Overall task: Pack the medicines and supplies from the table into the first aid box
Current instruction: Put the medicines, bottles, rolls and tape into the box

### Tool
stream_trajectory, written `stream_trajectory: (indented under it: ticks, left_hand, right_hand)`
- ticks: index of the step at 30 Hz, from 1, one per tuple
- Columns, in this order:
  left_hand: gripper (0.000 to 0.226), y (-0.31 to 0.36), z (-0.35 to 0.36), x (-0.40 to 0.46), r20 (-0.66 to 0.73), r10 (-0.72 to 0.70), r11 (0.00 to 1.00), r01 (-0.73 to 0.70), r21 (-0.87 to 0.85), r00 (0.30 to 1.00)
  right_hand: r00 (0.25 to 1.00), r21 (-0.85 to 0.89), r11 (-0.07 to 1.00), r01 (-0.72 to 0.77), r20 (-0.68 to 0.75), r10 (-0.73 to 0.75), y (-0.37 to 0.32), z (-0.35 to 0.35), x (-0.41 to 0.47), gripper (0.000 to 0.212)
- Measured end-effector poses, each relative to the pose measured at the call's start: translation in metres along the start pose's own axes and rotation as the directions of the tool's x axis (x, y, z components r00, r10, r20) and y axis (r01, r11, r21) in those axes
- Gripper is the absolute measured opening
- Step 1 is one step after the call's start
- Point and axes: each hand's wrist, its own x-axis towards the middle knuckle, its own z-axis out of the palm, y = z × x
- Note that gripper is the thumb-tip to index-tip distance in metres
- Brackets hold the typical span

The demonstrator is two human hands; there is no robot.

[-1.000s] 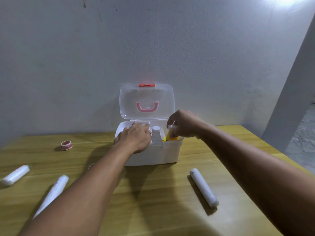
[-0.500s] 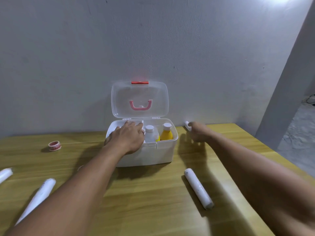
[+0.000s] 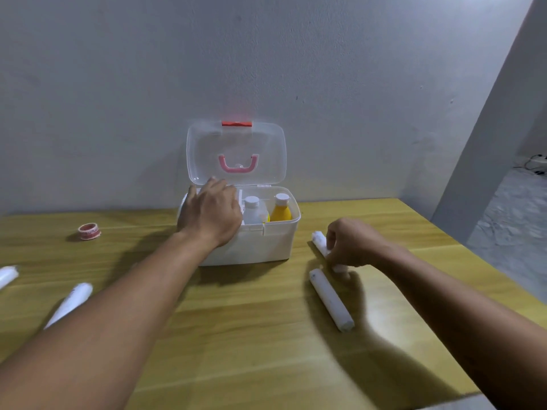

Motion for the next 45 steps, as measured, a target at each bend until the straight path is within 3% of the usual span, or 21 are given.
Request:
stream_trajectory:
  ticks: [4,7,11,15,20,23,26,29,31,33,39,45]
  left_hand:
    - [0.037,0.016,-0.004,-0.023,-0.327,-0.008,0.994,-0.027,-0.104,0.945]
    - [0.041,0.032,-0.003,-0.050,-0.427,0.047,0.984,-0.115,-0.137,0.903]
    - [0.051,0.043,0.009,-0.085,-0.307,0.144,0.983,-0.171,-0.063,0.941]
    - [0.068,0.037,0.021,-0.100,-0.152,0.103,0.994,-0.098,0.036,0.983]
    - [0.073,0.031,0.021,-0.102,-0.100,0.093,0.994,-0.088,0.060,0.991]
    - [0.074,0.029,0.021,-0.102,-0.114,0.101,0.994,-0.096,0.050,0.988]
    - [0.076,0.028,0.021,-0.101,-0.136,0.119,0.993,-0.116,0.034,0.984]
    - [0.075,0.026,0.019,-0.100,-0.152,0.124,0.992,-0.122,0.017,0.981]
    - [0.076,0.022,0.017,-0.099,-0.143,0.101,0.995,-0.097,0.037,0.985]
    - [0.076,0.018,0.016,-0.098,-0.121,0.084,0.996,-0.078,0.053,0.989]
    - [0.072,0.017,0.017,-0.097,-0.147,0.095,0.995,-0.095,0.012,0.984]
    - [0.081,0.018,0.013,-0.097,-0.083,0.078,0.997,-0.077,0.012,0.993]
  right_hand:
    - [0.997,0.004,1.000,0.020,0.074,-0.020,-0.006,-0.007,-0.026,0.024]
    - [0.998,-0.007,0.998,0.057,0.007,-0.057,-0.014,-0.007,-0.032,0.045]
    - [0.991,0.008,0.997,0.070,0.113,-0.071,-0.031,-0.001,-0.039,0.076]
    - [0.986,-0.039,0.997,0.073,0.154,-0.066,-0.040,0.003,-0.047,0.060]
    - [0.988,0.118,0.992,0.046,0.143,-0.063,-0.040,-0.004,-0.054,0.068]
    - [0.998,0.248,0.967,0.065,0.005,-0.068,-0.039,-0.019,-0.056,0.065]
    - [0.947,0.271,0.943,0.192,-0.305,-0.106,-0.041,-0.040,-0.056,0.065]
    - [0.758,0.239,0.901,0.364,-0.637,-0.137,-0.052,-0.058,-0.048,0.069]
    - [0.631,0.204,0.870,0.448,-0.762,-0.146,-0.064,-0.062,-0.039,0.070]
    - [0.551,0.152,0.858,0.491,-0.817,-0.171,-0.075,-0.059,-0.030,0.072]
    - [0.424,-0.026,0.848,0.529,-0.857,-0.292,-0.095,-0.033,-0.002,0.069]
    - [0.523,0.047,0.832,0.553,-0.796,-0.304,-0.096,-0.004,-0.005,0.062]
